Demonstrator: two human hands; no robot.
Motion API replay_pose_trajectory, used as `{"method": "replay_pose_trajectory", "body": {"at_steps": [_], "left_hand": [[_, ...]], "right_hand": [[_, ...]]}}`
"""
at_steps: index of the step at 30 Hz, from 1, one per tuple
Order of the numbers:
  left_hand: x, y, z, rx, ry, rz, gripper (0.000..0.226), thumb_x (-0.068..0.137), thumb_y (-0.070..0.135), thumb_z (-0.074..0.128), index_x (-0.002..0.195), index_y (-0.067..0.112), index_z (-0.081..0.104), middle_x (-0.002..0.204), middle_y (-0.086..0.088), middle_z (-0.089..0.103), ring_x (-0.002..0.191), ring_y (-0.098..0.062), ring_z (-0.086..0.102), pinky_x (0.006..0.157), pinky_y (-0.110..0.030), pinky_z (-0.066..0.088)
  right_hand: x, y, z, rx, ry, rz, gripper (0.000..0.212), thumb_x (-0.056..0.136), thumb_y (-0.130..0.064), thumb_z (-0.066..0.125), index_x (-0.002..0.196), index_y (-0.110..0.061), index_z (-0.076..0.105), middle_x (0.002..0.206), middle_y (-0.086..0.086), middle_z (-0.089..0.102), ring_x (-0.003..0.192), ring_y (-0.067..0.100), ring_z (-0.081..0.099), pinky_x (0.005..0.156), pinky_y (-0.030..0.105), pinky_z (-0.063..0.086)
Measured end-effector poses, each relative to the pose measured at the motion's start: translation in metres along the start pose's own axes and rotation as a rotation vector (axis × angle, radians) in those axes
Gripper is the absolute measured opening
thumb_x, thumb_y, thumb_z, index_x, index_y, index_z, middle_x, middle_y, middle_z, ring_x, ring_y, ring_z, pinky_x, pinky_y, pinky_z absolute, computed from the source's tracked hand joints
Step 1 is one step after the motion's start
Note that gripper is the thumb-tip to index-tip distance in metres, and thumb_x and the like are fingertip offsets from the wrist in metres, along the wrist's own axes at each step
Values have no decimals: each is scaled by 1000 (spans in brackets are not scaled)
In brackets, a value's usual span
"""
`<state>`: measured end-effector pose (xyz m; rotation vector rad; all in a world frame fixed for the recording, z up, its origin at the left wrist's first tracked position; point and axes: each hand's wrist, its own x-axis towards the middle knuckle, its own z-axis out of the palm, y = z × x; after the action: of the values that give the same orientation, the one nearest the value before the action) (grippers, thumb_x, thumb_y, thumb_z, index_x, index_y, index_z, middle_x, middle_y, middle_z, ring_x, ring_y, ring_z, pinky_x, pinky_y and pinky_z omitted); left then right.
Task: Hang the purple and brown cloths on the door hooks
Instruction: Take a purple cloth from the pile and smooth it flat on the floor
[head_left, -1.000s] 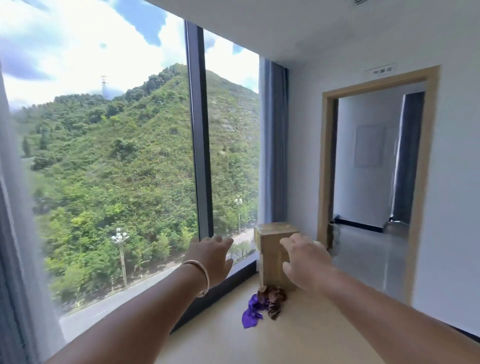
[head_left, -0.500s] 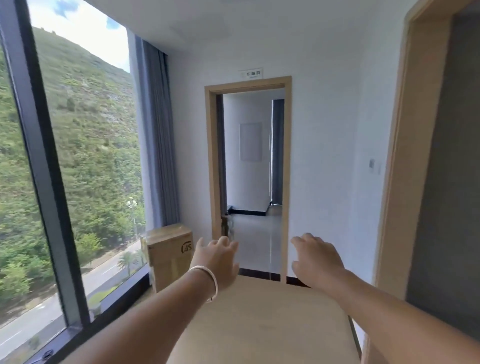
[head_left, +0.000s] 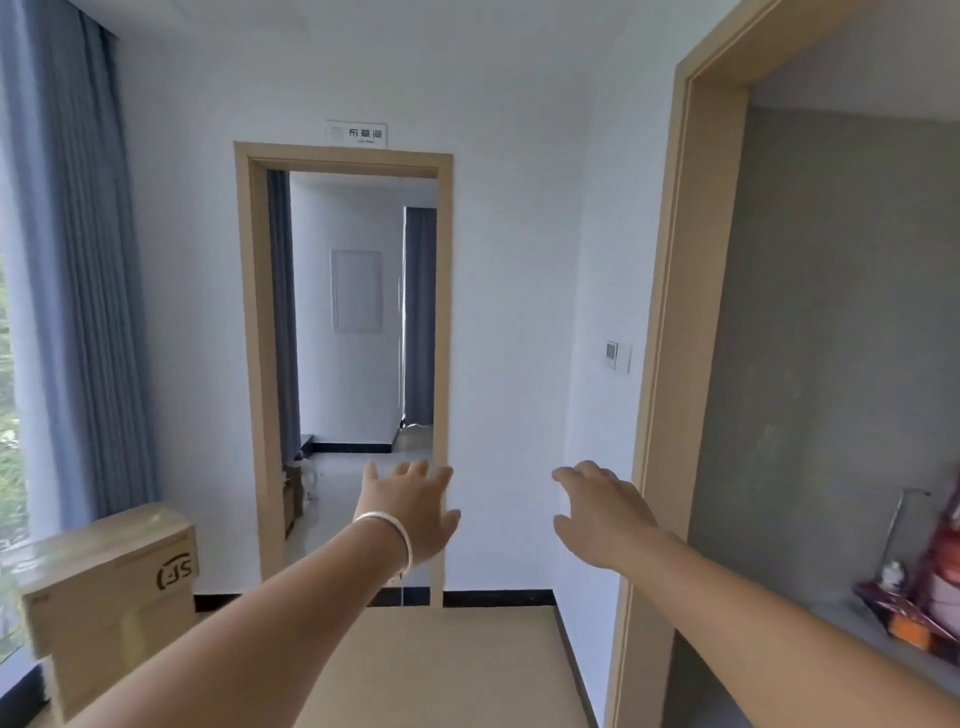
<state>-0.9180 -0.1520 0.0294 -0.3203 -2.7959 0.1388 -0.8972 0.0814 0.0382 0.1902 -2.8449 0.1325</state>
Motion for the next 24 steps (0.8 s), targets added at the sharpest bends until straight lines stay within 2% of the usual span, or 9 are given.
{"method": "replay_pose_trajectory", "body": {"at_steps": [4, 14, 19, 24], "left_hand": [[43, -6, 20, -4, 17, 47, 56, 95, 55, 34, 144, 28, 30, 142, 1, 42, 138, -21, 32, 115, -60, 9], [152, -12, 74, 7, 26, 60, 57, 95, 56, 33, 144, 28, 30, 143, 0, 42, 139, -22, 31, 116, -59, 9], [233, -12, 94, 45, 46, 29, 57, 95, 55, 34, 145, 28, 30, 146, -1, 40, 144, -22, 22, 116, -60, 2], [322, 2, 112, 49, 49, 20, 56, 94, 53, 36, 143, 29, 31, 142, 1, 42, 141, -18, 23, 116, -58, 3]], "right_hand": [[41, 6, 14, -6, -10, 17, 55, 93, -28, 44, 146, -22, 30, 144, 0, 37, 130, 23, 37, 102, 33, 35], [157, 39, 61, 3, -43, 9, 57, 93, -30, 45, 147, -22, 29, 145, 1, 36, 132, 22, 36, 106, 35, 33], [238, 71, 85, 27, -27, -25, 57, 92, -30, 46, 146, -23, 30, 144, 1, 37, 131, 22, 36, 105, 34, 33], [316, 118, 101, 60, -14, -38, 57, 92, -32, 46, 146, -24, 29, 144, 0, 37, 132, 21, 36, 104, 33, 34]]}}
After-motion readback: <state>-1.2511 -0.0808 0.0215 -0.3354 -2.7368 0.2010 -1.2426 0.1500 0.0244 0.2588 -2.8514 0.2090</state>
